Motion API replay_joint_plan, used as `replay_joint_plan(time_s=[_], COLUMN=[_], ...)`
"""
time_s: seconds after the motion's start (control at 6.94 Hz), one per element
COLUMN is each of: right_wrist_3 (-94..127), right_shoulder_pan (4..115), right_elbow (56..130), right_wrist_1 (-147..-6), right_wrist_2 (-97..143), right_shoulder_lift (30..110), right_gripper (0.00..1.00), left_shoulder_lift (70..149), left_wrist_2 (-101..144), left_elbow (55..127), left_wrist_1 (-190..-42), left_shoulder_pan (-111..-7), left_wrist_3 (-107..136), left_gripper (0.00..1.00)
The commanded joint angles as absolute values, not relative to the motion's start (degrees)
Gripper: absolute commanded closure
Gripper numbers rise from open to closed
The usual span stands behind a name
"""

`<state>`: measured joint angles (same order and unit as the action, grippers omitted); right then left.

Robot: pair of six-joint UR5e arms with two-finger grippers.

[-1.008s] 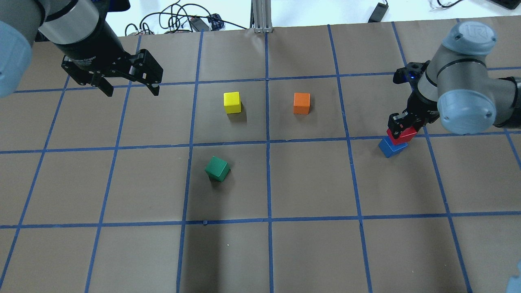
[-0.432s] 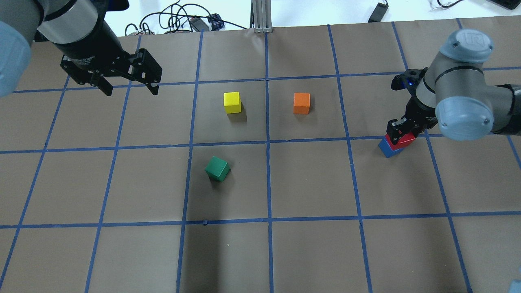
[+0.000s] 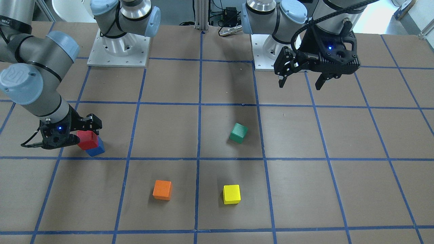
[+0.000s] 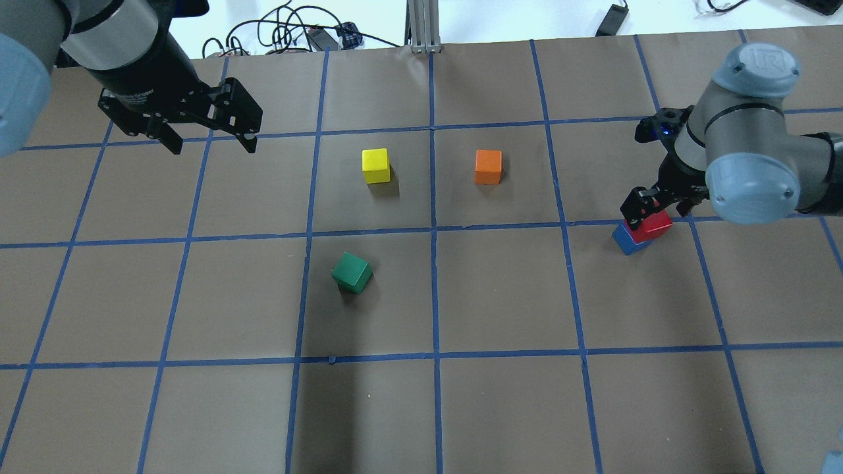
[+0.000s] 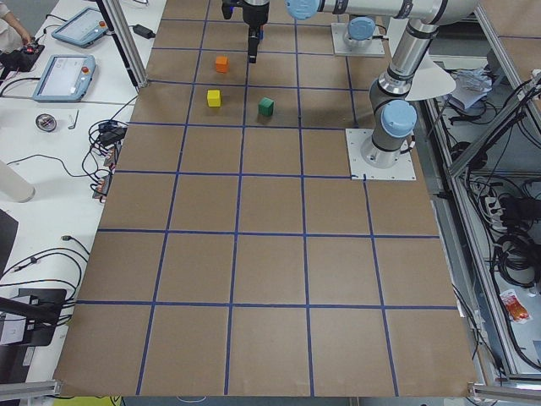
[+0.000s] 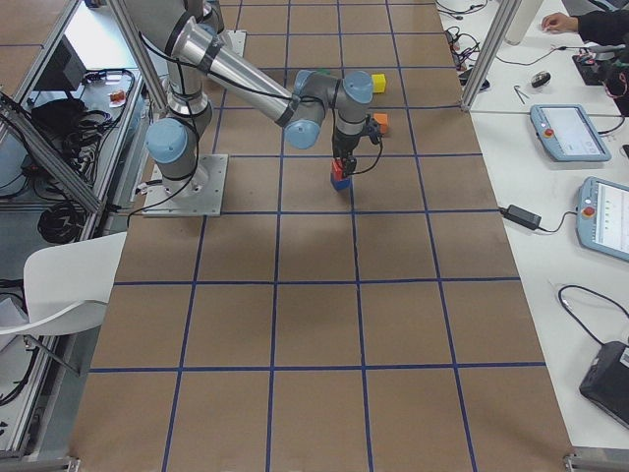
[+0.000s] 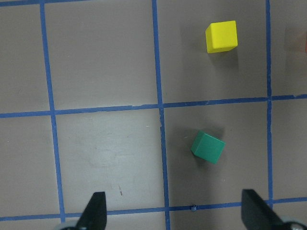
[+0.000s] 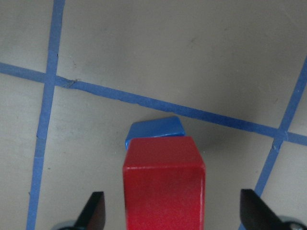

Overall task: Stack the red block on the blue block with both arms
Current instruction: 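Open the right gripper and raise it off the stack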

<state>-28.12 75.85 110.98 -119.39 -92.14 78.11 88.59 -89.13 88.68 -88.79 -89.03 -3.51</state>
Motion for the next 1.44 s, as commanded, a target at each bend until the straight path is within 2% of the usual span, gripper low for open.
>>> replay_joint_plan(time_s=[0.0, 0.29, 0.72, 1.3], right_wrist_3=[-27.7, -23.0, -8.0, -1.5], right_shoulder_pan=[75.9, 75.9, 77.2, 85.2], right_elbow=[109.6, 104.7, 90.5, 91.8], right_wrist_1=[-116.6, -104.5, -83.3, -83.2], right_wrist_2=[-92.1, -92.2, -91.4, -91.5], right_shoulder_lift=[81.4, 87.8, 91.1, 90.4], right_gripper=[0.00, 0.00, 0.00, 0.00], left_shoulder_lift=[88.6, 88.6, 88.6, 88.6], left_wrist_2=[-89.2, -89.1, -89.0, -87.4], left_elbow=[88.7, 88.7, 88.7, 88.7], left_wrist_1=[-88.8, -88.8, -88.8, -88.8], left_shoulder_pan=[-89.0, -89.0, -89.1, -89.1], left_wrist_3=[-3.5, -3.5, -3.5, -3.4], left_gripper=[0.00, 0.00, 0.00, 0.00])
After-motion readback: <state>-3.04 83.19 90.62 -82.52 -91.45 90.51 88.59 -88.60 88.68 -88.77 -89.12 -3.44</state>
